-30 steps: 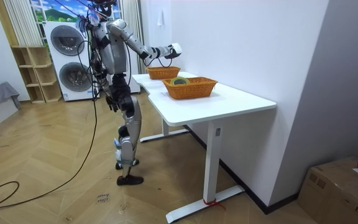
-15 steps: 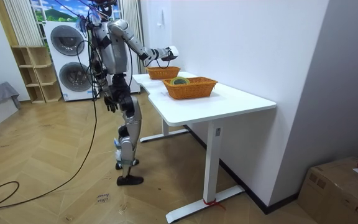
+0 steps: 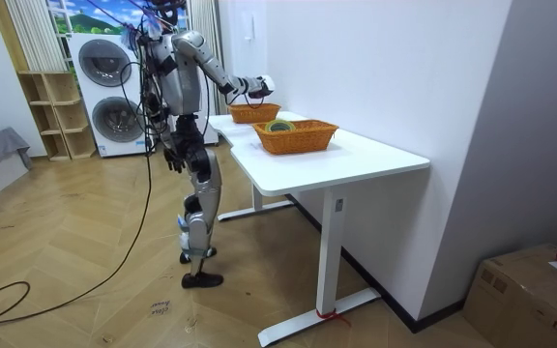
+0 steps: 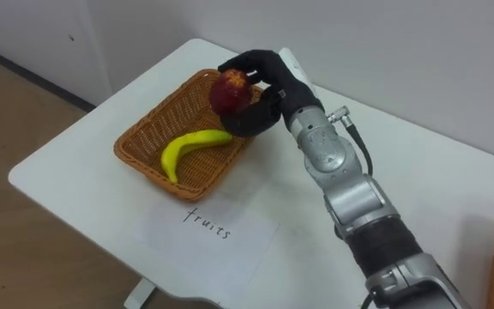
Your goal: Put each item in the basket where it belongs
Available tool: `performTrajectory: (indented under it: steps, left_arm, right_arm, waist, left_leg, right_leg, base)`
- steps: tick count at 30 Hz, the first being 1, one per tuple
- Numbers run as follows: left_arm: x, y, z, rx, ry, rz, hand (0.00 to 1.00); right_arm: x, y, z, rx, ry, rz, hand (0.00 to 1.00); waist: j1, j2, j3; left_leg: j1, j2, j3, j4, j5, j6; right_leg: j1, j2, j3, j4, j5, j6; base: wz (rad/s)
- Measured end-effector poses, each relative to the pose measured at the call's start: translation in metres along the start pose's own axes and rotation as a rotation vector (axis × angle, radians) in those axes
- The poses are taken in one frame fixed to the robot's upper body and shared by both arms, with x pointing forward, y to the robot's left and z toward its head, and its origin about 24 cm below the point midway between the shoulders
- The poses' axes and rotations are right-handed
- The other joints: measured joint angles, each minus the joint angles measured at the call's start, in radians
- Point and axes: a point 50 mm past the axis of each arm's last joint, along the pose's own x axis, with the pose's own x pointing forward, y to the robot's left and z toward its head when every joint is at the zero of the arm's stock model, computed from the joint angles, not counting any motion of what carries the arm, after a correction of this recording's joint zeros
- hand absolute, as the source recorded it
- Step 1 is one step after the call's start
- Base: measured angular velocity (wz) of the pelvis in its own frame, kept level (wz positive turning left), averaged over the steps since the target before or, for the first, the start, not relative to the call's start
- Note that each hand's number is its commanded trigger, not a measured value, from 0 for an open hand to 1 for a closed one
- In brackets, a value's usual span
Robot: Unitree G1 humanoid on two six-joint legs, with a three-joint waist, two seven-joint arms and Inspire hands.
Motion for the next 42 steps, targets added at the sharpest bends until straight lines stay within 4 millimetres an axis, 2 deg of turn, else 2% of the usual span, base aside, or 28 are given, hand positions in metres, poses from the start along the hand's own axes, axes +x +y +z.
performTrajectory:
  steps: [3,7,13,19,26,31,34,41,42]
  left_arm:
    - [0.0,0.001,0.0,0.0,0.001,0.001,0.0]
    - [0.001,0.004,0.001,0.003,-0.005,0.011,0.0]
    - [0.002,0.008,0.004,0.034,-0.017,0.024,0.0]
    - [0.003,0.008,0.005,0.04,-0.021,0.026,0.0]
    - [0.003,0.009,0.009,0.039,-0.029,0.029,0.0]
    - [0.003,0.009,0.009,0.039,-0.03,0.029,0.0]
    - [0.003,0.009,0.009,0.039,-0.028,0.027,0.0]
    - [0.004,0.006,0.006,0.043,-0.011,0.012,0.0]
    - [0.004,0.006,0.006,0.044,-0.01,0.01,0.0]
  right_arm:
    - [0.0,0.001,-0.001,0.007,0.005,0.005,1.0]
    - [0.0,0.009,-0.002,-0.008,0.008,0.039,1.0]
    - [-0.001,0.017,-0.006,-0.042,0.029,0.076,1.0]
    - [-0.001,0.017,-0.021,-0.052,0.096,0.078,1.0]
    - [-0.002,0.017,-0.027,-0.083,0.12,0.078,1.0]
    - [-0.002,0.017,-0.027,-0.091,0.123,0.08,1.0]
    - [-0.002,0.018,-0.028,-0.098,0.125,0.083,1.0]
    - [-0.002,0.018,-0.029,-0.114,0.127,0.084,1.0]
    - [-0.002,0.018,-0.028,-0.114,0.127,0.084,0.74]
  waist:
    - [0.007,-0.012,0.0097]
    - [0.028,-0.027,0.0169]
    - [0.051,-0.03,0.0157]
    - [0.072,-0.033,0.0141]
    - [0.085,-0.037,0.0118]
    - [0.087,-0.038,0.0134]
    - [0.088,-0.037,0.0172]
    - [0.089,-0.035,0.0184]
    - [0.089,-0.035,0.0187]
  left_leg:
    - [0.0,-0.001,-0.006,-0.001,0.0,0.0]
    - [-0.002,0.0,-0.007,-0.004,0.0,0.0]
    - [-0.008,-0.002,-0.008,-0.007,0.0,0.0]
    - [-0.008,-0.001,-0.008,-0.005,0.0,0.0]
    - [-0.008,-0.001,-0.009,-0.008,0.0,0.0]
    - [-0.008,-0.001,-0.01,-0.008,0.0,0.0]
    - [-0.008,-0.001,-0.011,-0.008,0.0,0.0]
    - [-0.008,-0.002,-0.011,-0.009,0.0,0.0]
    - [-0.008,-0.002,-0.011,-0.009,0.0,0.0]
  right_leg:
    - [0.0,0.0,0.0,0.001,0.0,0.0]
    - [-0.002,0.001,0.008,0.001,0.0,0.0]
    - [-0.01,0.001,0.025,0.001,0.0,0.0]
    - [-0.012,0.001,0.029,0.0,0.0,0.0]
    - [-0.013,-0.001,0.026,0.0,0.0,0.0]
    - [-0.012,-0.001,0.026,0.0,0.0,0.0]
    - [-0.012,0.0,0.026,0.0,0.0,0.0]
    - [-0.012,0.001,0.026,0.0,0.0,0.0]
    - [-0.012,0.001,0.026,0.0,0.0,0.0]
  base:
    - [0.05]
    - [0.0]
    - [0.0]
    - [0.0]
    - [0.0]
    - [0.0]
    - [0.0]
    - [0.0]
    - [0.0]
